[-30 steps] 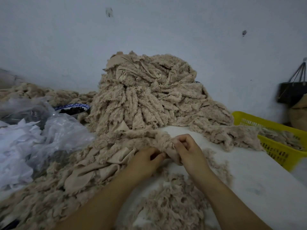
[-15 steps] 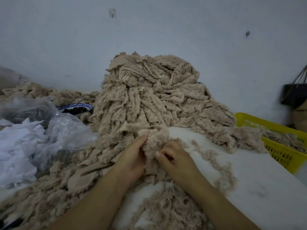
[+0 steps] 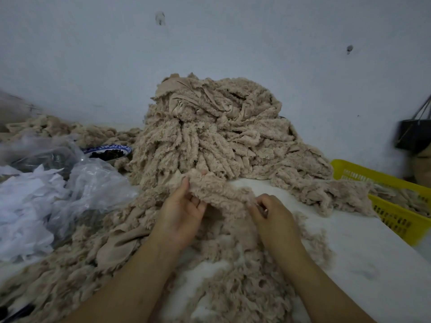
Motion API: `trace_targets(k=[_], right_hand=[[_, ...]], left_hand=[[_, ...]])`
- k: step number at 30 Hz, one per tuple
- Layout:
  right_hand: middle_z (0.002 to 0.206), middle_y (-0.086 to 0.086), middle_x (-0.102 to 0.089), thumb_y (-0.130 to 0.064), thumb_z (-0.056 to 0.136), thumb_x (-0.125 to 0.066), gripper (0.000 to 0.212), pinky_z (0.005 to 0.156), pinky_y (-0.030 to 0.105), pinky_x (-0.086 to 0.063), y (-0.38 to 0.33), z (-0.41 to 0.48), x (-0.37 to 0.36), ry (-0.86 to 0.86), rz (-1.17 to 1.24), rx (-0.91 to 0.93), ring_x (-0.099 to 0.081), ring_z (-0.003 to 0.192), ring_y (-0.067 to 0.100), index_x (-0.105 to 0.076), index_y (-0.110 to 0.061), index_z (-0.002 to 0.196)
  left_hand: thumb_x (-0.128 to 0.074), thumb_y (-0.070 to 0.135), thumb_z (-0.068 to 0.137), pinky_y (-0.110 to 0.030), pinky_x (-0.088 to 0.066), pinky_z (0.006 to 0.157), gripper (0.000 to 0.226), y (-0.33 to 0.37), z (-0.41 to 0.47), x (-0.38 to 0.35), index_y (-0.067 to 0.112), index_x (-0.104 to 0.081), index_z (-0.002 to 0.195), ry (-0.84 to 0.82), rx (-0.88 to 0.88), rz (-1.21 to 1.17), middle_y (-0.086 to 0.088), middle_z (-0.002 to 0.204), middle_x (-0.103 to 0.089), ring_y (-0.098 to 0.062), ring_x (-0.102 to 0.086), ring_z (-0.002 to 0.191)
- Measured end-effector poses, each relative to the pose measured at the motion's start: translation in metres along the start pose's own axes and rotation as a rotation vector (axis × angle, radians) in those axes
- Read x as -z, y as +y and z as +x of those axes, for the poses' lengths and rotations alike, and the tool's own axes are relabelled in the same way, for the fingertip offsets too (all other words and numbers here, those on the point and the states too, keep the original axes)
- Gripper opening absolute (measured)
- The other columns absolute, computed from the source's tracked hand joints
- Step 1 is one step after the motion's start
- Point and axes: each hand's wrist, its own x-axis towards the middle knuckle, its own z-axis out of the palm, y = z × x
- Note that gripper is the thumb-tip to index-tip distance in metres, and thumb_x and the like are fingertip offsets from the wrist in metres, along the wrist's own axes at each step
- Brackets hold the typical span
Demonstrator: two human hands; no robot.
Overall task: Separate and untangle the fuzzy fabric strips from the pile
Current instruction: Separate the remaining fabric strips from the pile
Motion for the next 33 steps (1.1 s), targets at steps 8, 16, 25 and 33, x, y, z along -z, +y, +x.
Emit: trace_targets(k=[8, 16, 25, 33], right_hand=[[0.07, 0.002, -0.04, -0.024, 0.101, -0.05, 0.03, 0.053, 0.034, -0.027, 0.013, 0.004, 0.001, 0.162, 0.176, -0.183, -0.034, 0.059, 0.015, -0.036, -0.019, 0.075], [0.134, -0.002, -0.035, -0.031, 0.099, -0.046, 0.039, 0.101, 0.037, -0.042, 0.004, -0.001, 0.002, 0.201, 0.167, -0.144, -0.043, 0.121, 0.016, -0.049, -0.017, 0.135], [0.097, -0.006, -0.067, -0.065, 0.089, -0.047, 0.049, 0.078, 0.027, -0.049, -0.014, -0.009, -0.012, -0.237, 0.344, -0.067, -0.062, 0.09, 0.008, -0.064, -0.022, 0.105], [0.064, -0.003, -0.043, -0.038, 0.102, -0.044, 0.036, 0.054, 0.024, -0.03, -0.005, -0.004, -0.011, -0.15, 0.136, 0.032, -0.04, 0.057, 0.007, -0.038, -0.024, 0.069]], left_hand=[[-0.043, 0.035, 0.103, -0.049, -0.045, 0.104, 0.041, 0.005, 0.001, 0.002, 0.013, -0.074, 0.116, 0.035, 0.09, 0.045, -0.014, 0.124, -0.069, -0.029, -0.064, 0.118], [-0.048, 0.028, 0.1, -0.047, -0.05, 0.088, 0.038, 0.0, -0.007, -0.009, 0.005, -0.065, 0.124, 0.009, 0.151, 0.042, -0.018, 0.124, -0.068, -0.031, -0.069, 0.109], [-0.058, 0.015, 0.093, -0.038, -0.058, 0.088, 0.032, -0.02, -0.018, -0.022, -0.002, -0.067, 0.119, -0.208, 0.113, 0.306, -0.019, 0.121, -0.069, -0.03, -0.067, 0.113], [-0.055, 0.027, 0.086, -0.025, -0.058, 0.065, 0.027, -0.019, -0.014, -0.022, 0.01, -0.074, 0.094, -0.107, 0.035, 0.286, -0.003, 0.084, -0.075, -0.014, -0.073, 0.082]])
